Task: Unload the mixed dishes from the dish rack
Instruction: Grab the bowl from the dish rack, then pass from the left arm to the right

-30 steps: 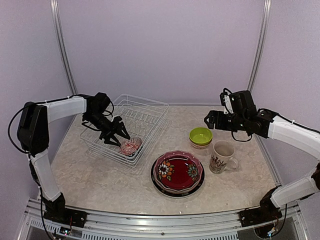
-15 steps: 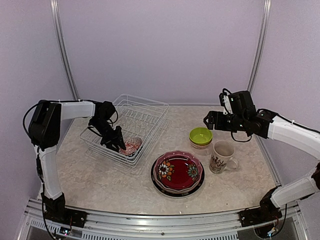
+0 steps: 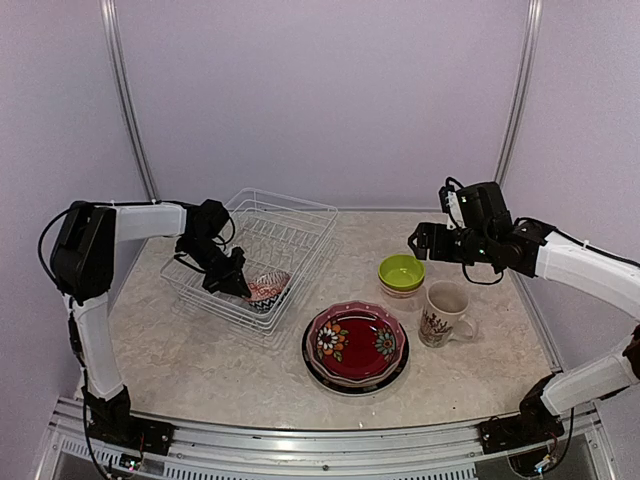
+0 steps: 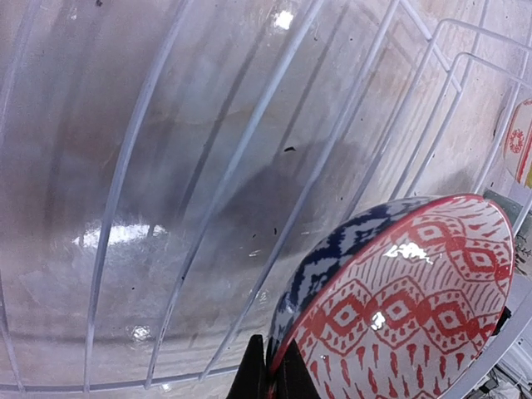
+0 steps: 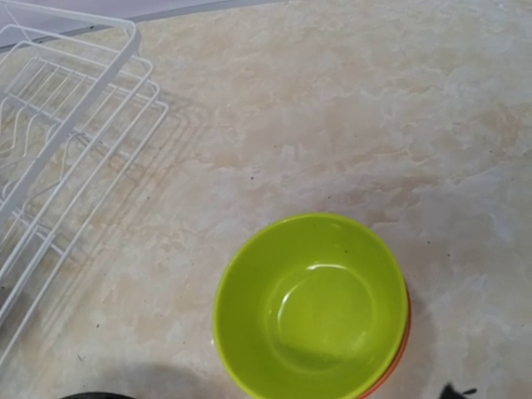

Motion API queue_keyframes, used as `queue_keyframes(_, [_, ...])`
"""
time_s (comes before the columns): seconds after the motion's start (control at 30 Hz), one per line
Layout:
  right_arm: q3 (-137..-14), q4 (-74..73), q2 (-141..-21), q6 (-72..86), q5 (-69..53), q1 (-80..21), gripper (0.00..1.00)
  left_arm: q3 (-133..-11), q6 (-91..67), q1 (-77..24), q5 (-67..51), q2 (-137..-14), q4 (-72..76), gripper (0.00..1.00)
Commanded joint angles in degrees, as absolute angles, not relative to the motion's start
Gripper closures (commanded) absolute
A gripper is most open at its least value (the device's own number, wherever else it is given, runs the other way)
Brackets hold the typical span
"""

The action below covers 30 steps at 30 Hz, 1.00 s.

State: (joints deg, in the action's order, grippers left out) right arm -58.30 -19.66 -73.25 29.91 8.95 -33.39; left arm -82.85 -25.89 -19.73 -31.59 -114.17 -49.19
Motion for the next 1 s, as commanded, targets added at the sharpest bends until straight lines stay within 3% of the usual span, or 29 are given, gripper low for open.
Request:
queue_keyframes(0.0, [-57.79, -20.72, -72.13, 30.28, 10.64, -34.07, 0.12, -82.32, -25.93, -20.17, -26.81, -109.72, -50.31, 1.0])
queue_keyframes(0.33, [-59.3, -20.12, -74.45, 30.49, 9.67, -35.14, 0.11, -83.94, -25.74, -20.52, -11.28, -97.72, -53.58, 1.0])
queue_keyframes(0.5, [-62.14, -19.53, -77.41, 30.28, 9.4, -37.34, 0.11, -91.06, -23.62, -25.24, -0.61, -94.22, -56.51, 1.0])
queue_keyframes(0.77, [-70.53, -18.82, -84.1, 28.5, 9.17, -43.58, 0.11, -104.2, -17.16, -35.09, 13.52, -98.58, -58.92, 1.0])
queue_keyframes(0.97, [-75.73, -16.02, -89.7, 28.2, 7.77, -47.76, 0.11, -107.56, -14.17, -39.7, 17.62, -103.34, -59.16, 1.0])
